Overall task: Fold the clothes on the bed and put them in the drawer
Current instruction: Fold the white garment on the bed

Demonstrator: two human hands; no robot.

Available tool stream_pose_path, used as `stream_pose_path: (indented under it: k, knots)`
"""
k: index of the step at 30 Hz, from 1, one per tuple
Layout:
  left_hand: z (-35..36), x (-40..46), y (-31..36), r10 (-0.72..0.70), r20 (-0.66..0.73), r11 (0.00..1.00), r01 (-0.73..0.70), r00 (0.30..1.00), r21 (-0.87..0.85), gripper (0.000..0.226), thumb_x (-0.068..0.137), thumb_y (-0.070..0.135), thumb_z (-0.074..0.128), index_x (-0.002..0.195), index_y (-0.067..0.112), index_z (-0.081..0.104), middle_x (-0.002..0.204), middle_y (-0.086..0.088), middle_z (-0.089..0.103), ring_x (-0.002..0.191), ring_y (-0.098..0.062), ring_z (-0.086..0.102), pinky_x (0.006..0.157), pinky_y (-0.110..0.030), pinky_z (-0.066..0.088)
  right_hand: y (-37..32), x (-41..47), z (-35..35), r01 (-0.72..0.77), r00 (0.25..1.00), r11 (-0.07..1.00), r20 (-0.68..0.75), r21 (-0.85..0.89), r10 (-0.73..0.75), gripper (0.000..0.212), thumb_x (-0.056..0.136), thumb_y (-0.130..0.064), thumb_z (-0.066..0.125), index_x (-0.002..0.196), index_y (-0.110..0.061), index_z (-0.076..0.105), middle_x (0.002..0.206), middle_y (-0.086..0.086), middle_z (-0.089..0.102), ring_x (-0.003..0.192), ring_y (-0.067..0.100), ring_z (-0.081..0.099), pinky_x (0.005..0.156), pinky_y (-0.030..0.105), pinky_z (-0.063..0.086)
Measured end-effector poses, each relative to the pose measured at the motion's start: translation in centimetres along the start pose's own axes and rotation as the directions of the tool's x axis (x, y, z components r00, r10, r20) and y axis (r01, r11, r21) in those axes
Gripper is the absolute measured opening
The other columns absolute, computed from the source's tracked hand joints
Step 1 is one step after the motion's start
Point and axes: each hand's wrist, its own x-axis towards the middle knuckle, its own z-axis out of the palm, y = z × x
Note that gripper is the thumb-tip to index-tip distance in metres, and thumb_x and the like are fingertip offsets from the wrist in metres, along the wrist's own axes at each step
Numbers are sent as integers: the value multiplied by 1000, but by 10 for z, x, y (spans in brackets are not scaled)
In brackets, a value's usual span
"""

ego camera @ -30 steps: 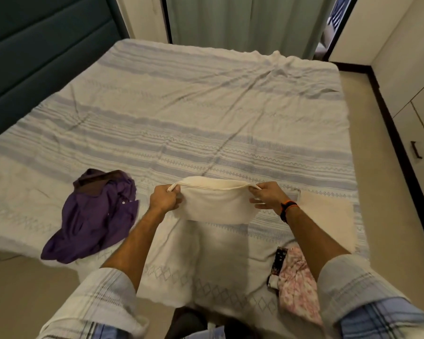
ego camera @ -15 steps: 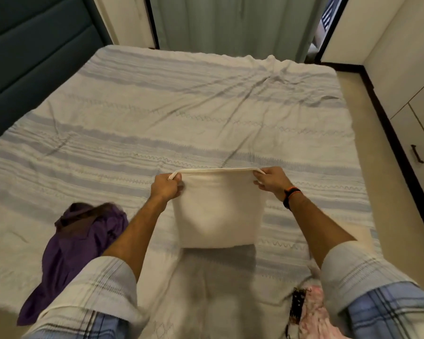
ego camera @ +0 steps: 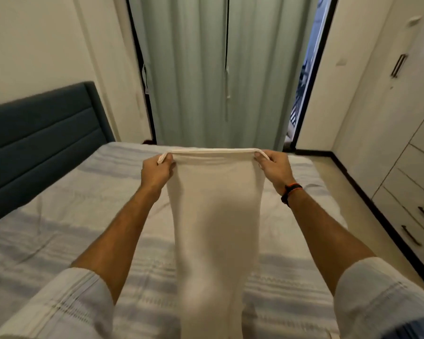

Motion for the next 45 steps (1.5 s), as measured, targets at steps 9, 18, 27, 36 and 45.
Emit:
stream_pose_path:
  k: [9,18,27,36,45]
  knots:
    - [-16,-60,98,358,36,929,-352,933,-114,16,99,20,56,89,23,69,84,1,66,85,-11,63,84,-29,55,-114,-38,-62,294,952,944,-141,152,-273,22,97,-10,60,116,-10,72,104,2,72,83,-5,62,82,18,52]
    - [-58,-219,26,152,102,988,-154,983,14,16,97,16,58,88,24,70,93,-7,70,91,-19,67,87,-34,55,-58,-203,-122,138,988,989,84,-54,-133,13,95,-14,63,100,-14,75,84,-2,69,70,1,56,70,20,44]
    - [-126,-397,-143,-172,156,892,86,973,443,20,86,24,64,67,19,68,56,5,57,61,-18,51,64,-36,42,69,-406,-144,-145,919,953,321,-268,230,17,95,-20,63,93,-10,76,84,10,72,85,30,67,76,43,54]
    - [-177,-555,-222,-362,151,705,164,920,690,19,95,19,60,78,16,70,69,-2,62,74,-20,56,67,-27,36,126,-578,-157,-93,751,821,501,-564,429,18,95,-13,63,105,-5,75,101,12,74,96,25,66,73,22,38]
    - [-216,-627,-246,-441,187,573,115,878,812,19,97,19,57,98,9,73,78,-2,63,79,-21,59,70,-24,37,139,-673,-156,-82,731,745,468,-662,497,22,97,-9,58,111,-7,74,110,11,73,102,25,65,86,28,47]
